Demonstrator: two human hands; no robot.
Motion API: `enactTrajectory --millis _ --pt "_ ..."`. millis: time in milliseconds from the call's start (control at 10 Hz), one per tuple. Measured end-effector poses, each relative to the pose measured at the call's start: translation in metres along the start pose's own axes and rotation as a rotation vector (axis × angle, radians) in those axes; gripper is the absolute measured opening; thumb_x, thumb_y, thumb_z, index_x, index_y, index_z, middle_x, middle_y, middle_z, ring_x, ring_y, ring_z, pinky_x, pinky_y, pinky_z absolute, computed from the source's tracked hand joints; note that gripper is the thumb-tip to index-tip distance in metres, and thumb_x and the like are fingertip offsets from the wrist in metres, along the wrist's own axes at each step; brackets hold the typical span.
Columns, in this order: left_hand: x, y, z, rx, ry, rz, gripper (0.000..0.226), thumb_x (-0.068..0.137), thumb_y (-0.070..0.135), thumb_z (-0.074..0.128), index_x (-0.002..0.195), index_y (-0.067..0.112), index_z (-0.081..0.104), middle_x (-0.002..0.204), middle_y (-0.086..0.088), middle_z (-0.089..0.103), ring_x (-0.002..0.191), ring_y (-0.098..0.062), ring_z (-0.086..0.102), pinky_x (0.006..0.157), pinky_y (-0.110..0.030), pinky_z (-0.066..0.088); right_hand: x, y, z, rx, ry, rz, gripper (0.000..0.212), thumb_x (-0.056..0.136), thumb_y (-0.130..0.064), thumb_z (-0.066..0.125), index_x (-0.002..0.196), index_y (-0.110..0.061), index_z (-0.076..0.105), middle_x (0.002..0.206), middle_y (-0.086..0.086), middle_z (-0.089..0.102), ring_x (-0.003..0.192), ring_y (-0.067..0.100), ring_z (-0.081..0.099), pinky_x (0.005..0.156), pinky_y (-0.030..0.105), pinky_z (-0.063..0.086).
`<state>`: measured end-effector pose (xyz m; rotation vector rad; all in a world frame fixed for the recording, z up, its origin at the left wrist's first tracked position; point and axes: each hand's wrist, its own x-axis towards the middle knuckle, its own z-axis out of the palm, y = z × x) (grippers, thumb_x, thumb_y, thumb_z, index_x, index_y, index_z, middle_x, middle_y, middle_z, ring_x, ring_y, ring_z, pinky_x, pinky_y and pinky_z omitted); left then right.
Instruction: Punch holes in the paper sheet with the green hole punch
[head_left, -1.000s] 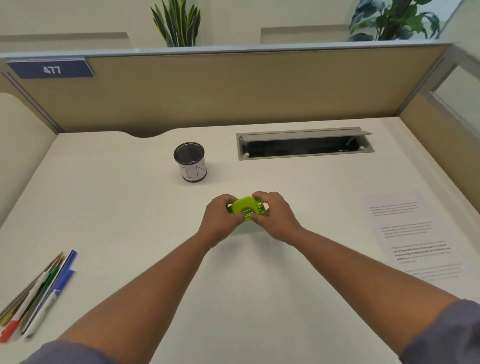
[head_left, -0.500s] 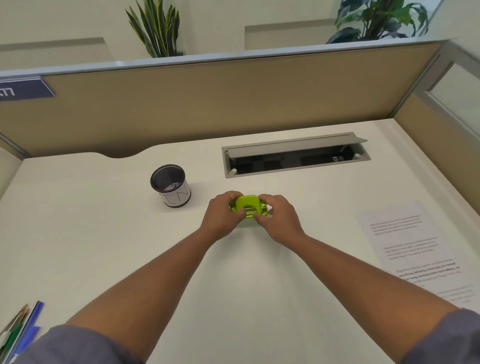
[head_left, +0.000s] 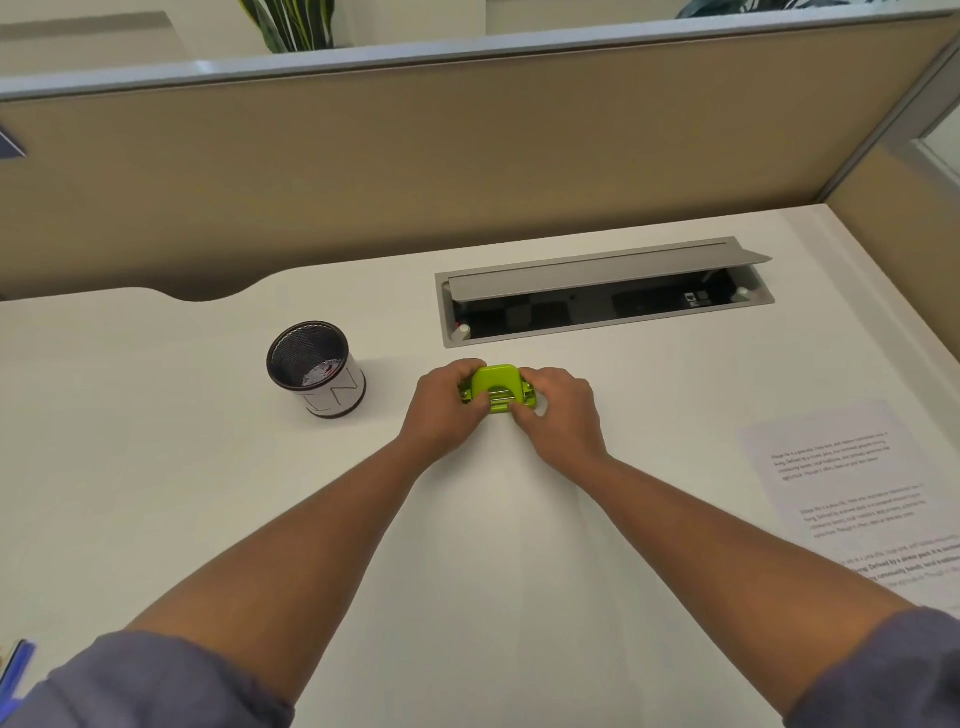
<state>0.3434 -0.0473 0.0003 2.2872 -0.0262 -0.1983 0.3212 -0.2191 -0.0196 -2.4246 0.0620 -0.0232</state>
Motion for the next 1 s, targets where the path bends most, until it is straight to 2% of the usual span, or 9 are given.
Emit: enactTrajectory --millis 400,600,700,800,900,1000 --pt "0.009 -0.007 0.005 0.008 -0.006 -0.005 0.044 0.093 0.021 0.071 0.136 0.016 0.061 0.126 -0.005 0.069 0.101 -0.014 0.059 0.089 -0.025 0.045 0.006 0.004 0.005 -0.032 -0.004 0.006 0.049 0.091 -0.037 0.073 0.136 -0.019 0.063 0.13 0.006 0.066 0.114 0.026 0.055 0.092 0.037 0.046" --pt "0.009 -0.006 0.005 0.02 -0.011 -0.001 0.046 0.093 0.02 0.069 0.138 0.015 0.06 0.129 -0.007 0.068 0.102 -0.014 0.057 0.09 -0.025 0.044 0.006 0.004 0.007 -0.048 0.009 0.016 0.05 0.09 -0.038 0.074 0.135 -0.018 0.064 0.129 0.007 0.066 0.112 0.027 0.054 0.089 0.039 0.049" --pt "0.008 -0.005 0.005 0.032 -0.022 -0.007 0.048 0.094 0.021 0.069 0.141 0.014 0.057 0.133 -0.008 0.066 0.109 -0.018 0.06 0.093 -0.025 0.044 0.007 0.004 0.008 -0.063 0.004 0.021 0.052 0.089 -0.039 0.073 0.136 -0.019 0.062 0.13 0.007 0.065 0.113 0.027 0.054 0.089 0.039 0.049" --pt "0.005 -0.002 0.001 0.053 -0.034 -0.008 0.057 0.094 0.022 0.068 0.147 0.013 0.05 0.147 -0.008 0.057 0.13 -0.026 0.055 0.104 -0.026 0.038 0.005 0.002 0.006 -0.087 -0.035 0.021 0.065 0.087 -0.046 0.072 0.143 -0.02 0.054 0.139 0.007 0.059 0.121 0.028 0.051 0.093 0.04 0.048" --pt "0.0 0.005 -0.008 0.081 -0.009 0.03 0.063 0.093 0.024 0.068 0.151 0.015 0.044 0.154 -0.007 0.049 0.139 -0.025 0.046 0.108 -0.025 0.032 0.003 -0.003 -0.001 -0.067 -0.029 0.017 0.073 0.087 -0.049 0.071 0.148 -0.02 0.045 0.147 0.007 0.051 0.128 0.029 0.048 0.096 0.042 0.048" --pt "-0.014 0.022 -0.026 0.129 0.055 0.139 0.064 0.095 0.024 0.063 0.154 0.017 0.039 0.159 -0.005 0.042 0.145 -0.024 0.037 0.115 -0.03 0.028 -0.002 -0.018 -0.021 -0.074 0.017 -0.026 0.075 0.091 -0.048 0.065 0.153 -0.019 0.036 0.157 0.005 0.042 0.138 0.029 0.041 0.104 0.044 0.044"
